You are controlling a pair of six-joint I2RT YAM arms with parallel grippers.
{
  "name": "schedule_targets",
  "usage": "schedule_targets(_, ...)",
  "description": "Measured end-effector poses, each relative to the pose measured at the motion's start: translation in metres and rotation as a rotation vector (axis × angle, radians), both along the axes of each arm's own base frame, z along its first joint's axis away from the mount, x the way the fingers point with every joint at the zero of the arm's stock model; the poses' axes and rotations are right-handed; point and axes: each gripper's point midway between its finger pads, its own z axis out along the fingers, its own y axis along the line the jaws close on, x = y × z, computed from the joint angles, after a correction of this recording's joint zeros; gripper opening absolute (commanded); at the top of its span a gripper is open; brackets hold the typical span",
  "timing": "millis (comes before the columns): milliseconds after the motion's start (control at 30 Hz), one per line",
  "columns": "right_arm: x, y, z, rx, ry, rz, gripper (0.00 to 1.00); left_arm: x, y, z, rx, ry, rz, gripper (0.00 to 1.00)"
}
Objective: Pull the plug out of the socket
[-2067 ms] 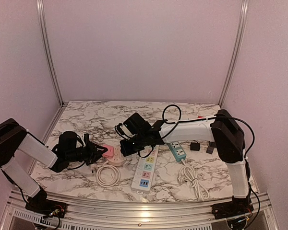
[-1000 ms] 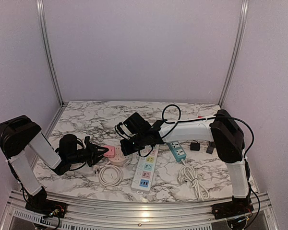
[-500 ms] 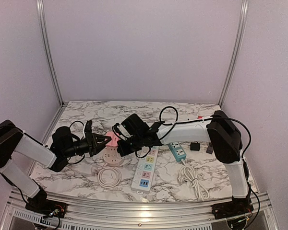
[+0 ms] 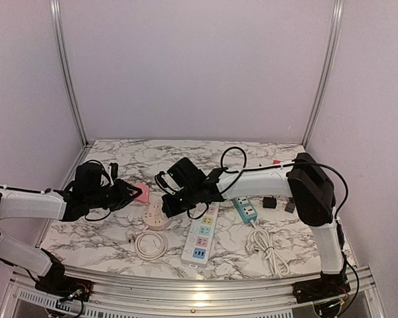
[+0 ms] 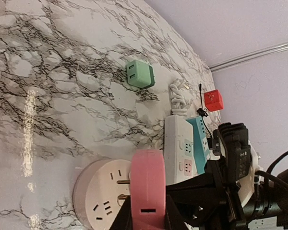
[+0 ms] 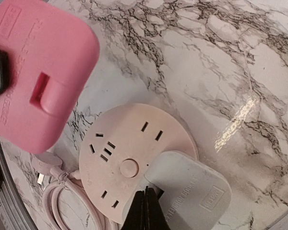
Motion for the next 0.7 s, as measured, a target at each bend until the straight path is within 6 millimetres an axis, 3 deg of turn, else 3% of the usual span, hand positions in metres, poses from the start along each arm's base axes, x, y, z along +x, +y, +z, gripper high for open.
schedule_targets(200,-0.008,-0.007,0.004,-0.031,0.014,0.004,0.00,0.022,0.032,-0.002,0.294,0.041,0.119,0.00)
schedule_targets(367,-0.009,-0.017,0.024,-0.020,0.003,-0.005,0.00,0.029,0.062,-0.006,0.531,0.077,0.180,0.03)
schedule_targets(567,-0.003,-0.034,0.052,0.020,-0.026,-0.030,0.01,0.032,0.090,-0.025,0.796,0.165,0.187,0.03)
schedule_targets(700,0.004,-0.050,0.049,0.017,-0.026,-0.056,0.01,0.036,0.105,-0.036,0.952,0.212,0.176,0.03)
